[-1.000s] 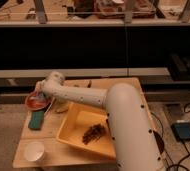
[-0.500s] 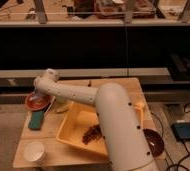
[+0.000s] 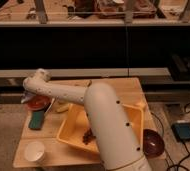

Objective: Wipe red bowl with towel

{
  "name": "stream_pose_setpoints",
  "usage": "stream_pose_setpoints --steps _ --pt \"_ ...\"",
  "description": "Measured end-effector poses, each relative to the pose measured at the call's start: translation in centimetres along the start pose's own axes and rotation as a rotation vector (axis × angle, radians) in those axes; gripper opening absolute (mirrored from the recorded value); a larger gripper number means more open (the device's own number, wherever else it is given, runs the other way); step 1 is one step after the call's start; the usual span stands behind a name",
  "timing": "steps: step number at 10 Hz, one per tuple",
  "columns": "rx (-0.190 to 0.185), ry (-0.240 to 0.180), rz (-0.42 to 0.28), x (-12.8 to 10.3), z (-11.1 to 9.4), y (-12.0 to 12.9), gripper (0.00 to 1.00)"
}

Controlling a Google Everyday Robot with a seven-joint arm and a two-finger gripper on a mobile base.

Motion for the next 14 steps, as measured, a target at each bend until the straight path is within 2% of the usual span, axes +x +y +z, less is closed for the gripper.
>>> stream_pose_setpoints --steps 3,7,8,11,14 --pt "0.027 -0.027 -0.026 -2.0 -0.8 -0.9 0.00" --pt "0.019 -0.081 -0.014 -6.6 -2.2 -0.2 0.00" --pt "0.008 -0.086 -0.004 -7.2 -2.7 0.4 0.00" --pt "-0.061 -0.067 0.039 -7.5 -5.0 4.2 0.00" --pt "-0.129 -0.027 0.067 -5.6 -5.7 6.8 0.00"
